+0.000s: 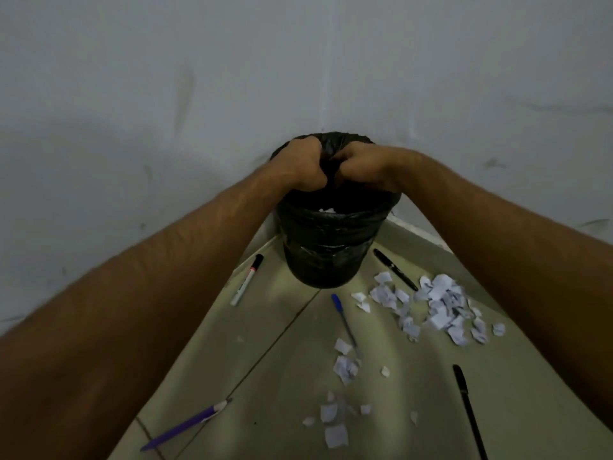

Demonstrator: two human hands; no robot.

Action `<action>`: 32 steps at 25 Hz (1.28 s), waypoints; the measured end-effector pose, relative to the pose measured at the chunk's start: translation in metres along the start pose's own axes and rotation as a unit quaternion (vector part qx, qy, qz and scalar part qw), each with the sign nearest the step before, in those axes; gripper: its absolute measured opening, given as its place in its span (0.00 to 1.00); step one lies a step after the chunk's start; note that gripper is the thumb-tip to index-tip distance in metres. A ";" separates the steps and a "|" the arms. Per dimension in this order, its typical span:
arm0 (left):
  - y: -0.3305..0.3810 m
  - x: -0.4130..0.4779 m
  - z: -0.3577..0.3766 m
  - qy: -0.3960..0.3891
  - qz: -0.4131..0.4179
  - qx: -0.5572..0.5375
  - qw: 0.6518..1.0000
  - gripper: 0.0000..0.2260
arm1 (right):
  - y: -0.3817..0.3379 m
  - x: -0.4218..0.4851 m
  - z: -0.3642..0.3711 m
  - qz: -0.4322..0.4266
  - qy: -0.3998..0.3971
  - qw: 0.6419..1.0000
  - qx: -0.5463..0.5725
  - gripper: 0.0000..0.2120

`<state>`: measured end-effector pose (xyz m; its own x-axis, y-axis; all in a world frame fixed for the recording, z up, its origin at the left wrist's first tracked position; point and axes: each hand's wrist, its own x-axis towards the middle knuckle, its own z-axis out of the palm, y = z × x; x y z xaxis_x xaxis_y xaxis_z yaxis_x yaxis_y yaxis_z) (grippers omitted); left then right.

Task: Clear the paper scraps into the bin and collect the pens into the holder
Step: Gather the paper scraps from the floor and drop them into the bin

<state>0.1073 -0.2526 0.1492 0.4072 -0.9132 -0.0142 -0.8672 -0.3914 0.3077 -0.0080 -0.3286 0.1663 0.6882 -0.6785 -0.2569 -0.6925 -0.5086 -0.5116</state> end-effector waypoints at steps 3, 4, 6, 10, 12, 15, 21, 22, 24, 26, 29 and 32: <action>-0.006 -0.037 0.001 0.167 0.048 -0.143 0.974 0.17 | 0.008 -0.032 0.011 -0.098 0.232 0.967 0.031 0.13; -0.014 -0.057 0.007 0.261 0.065 -0.207 0.941 0.16 | 0.011 -0.054 0.019 -0.137 0.307 0.940 0.061 0.11; -0.040 -0.103 0.038 0.364 0.060 -0.265 0.891 0.09 | 0.027 -0.101 0.048 -0.187 0.361 0.908 0.102 0.05; -0.117 -0.175 0.146 0.064 -0.096 -0.088 0.989 0.09 | 0.094 -0.156 0.131 -0.109 0.201 0.971 0.071 0.03; -0.138 -0.200 0.187 -0.038 -0.114 -0.007 0.993 0.10 | 0.130 -0.165 0.163 -0.046 0.116 0.992 0.024 0.06; -0.129 -0.222 0.216 -0.005 -0.073 -0.030 0.997 0.08 | 0.171 -0.170 0.190 0.009 0.055 0.998 -0.028 0.12; -0.066 -0.240 0.250 -0.067 0.054 -0.103 0.991 0.14 | 0.186 -0.144 0.212 -0.064 0.000 0.995 -0.071 0.13; -0.058 -0.239 0.252 -0.069 0.068 -0.107 0.990 0.16 | 0.184 -0.138 0.215 -0.092 -0.026 0.991 -0.096 0.13; -0.046 -0.232 0.251 -0.073 0.092 -0.117 0.986 0.21 | 0.182 -0.122 0.221 -0.121 -0.046 0.982 -0.135 0.13; -0.040 -0.223 0.250 -0.098 0.133 -0.130 0.978 0.26 | 0.181 -0.107 0.222 -0.122 -0.039 0.982 -0.141 0.12; -0.034 -0.216 0.257 -0.131 0.185 -0.127 0.966 0.35 | 0.179 -0.102 0.217 -0.123 -0.039 0.984 -0.126 0.15; -0.031 -0.216 0.266 -0.125 0.232 -0.058 0.963 0.33 | 0.197 -0.119 0.202 -0.065 0.039 0.991 -0.114 0.19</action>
<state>-0.0295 -0.0728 -0.1101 -0.1111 -0.9911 -0.0734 -0.8957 0.0679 0.4395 -0.1825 -0.2413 -0.0696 0.7628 -0.6328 -0.1326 -0.6353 -0.6955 -0.3357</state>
